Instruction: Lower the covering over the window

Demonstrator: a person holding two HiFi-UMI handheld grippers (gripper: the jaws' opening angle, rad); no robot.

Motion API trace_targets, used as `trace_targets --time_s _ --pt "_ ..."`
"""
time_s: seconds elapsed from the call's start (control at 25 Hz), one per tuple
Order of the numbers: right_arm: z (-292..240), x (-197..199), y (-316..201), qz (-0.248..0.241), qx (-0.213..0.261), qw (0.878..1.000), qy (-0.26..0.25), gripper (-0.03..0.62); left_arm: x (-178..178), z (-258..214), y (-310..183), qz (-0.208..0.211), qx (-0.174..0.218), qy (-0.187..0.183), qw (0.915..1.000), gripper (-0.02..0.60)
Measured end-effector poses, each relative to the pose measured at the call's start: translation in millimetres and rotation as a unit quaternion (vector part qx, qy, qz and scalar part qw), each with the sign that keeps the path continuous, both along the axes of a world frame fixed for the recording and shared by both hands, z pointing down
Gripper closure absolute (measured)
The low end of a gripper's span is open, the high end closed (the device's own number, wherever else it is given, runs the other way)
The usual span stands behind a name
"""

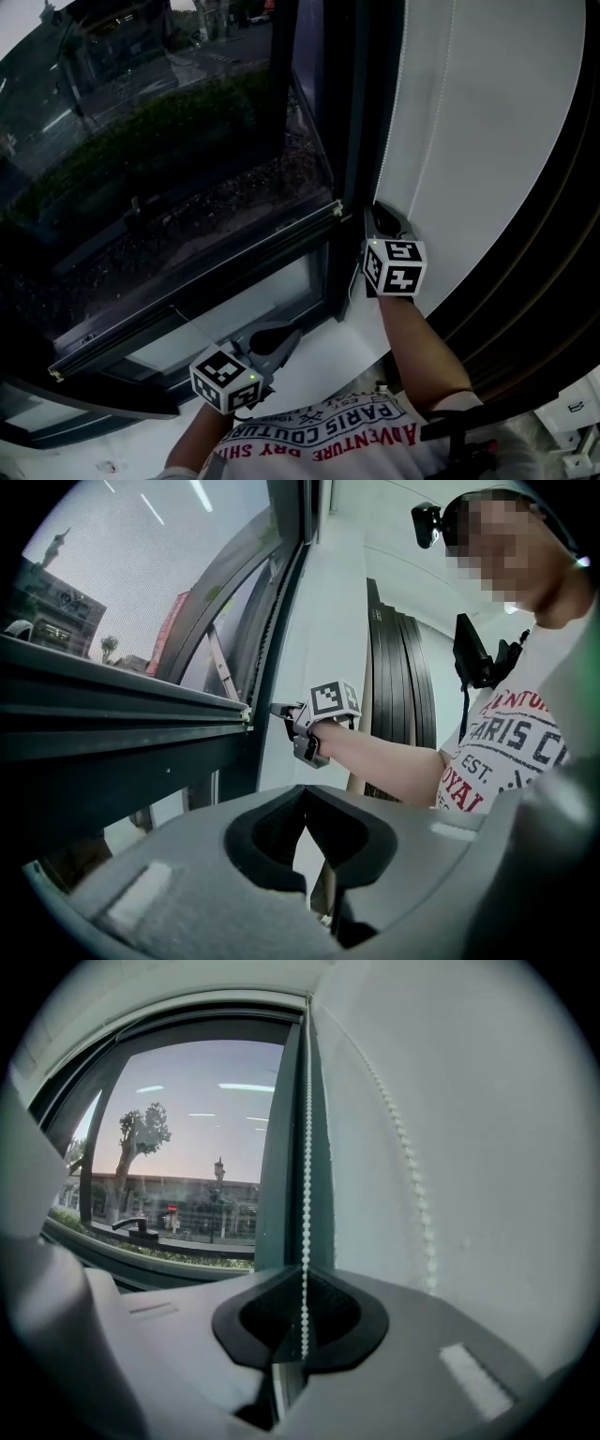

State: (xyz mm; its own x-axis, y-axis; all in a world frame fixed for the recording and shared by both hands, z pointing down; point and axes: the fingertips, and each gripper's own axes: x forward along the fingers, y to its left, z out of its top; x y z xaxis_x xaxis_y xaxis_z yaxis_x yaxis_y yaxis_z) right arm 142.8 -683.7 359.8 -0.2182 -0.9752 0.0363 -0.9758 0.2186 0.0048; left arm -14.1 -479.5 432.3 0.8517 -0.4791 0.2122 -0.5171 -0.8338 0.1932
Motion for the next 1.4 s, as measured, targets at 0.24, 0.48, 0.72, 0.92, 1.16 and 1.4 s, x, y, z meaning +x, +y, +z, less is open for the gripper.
trace_targets --time_s 0.24,0.48,0.72,0.92,1.16,1.4 --pt "-2 -5 20 -0.035 0.003 0.999 -0.005 0.591 6 -5 8 0.016 0.004 0.01 0.9998 0.578" --pt "1 -15 69 -0.085 -0.008 0.996 0.027 0.588 18 -12 23 0.028 0.01 0.019 0.9994 0.578" --pt "9 -20 121 -0.129 -0.028 0.99 0.041 0.588 36 -33 44 0.056 0.039 0.018 0.9975 0.577" --pt "11 -21 162 -0.146 -0.024 0.988 0.039 0.588 46 -41 67 0.07 0.052 0.014 0.9961 0.578" --pt "10 -32 196 -0.185 -0.033 0.981 0.051 0.589 53 -61 74 0.07 0.049 0.03 0.9959 0.577" --pt "6 -36 210 -0.21 -0.038 0.975 0.056 0.589 69 -124 46 0.054 0.095 0.043 0.9931 0.577"
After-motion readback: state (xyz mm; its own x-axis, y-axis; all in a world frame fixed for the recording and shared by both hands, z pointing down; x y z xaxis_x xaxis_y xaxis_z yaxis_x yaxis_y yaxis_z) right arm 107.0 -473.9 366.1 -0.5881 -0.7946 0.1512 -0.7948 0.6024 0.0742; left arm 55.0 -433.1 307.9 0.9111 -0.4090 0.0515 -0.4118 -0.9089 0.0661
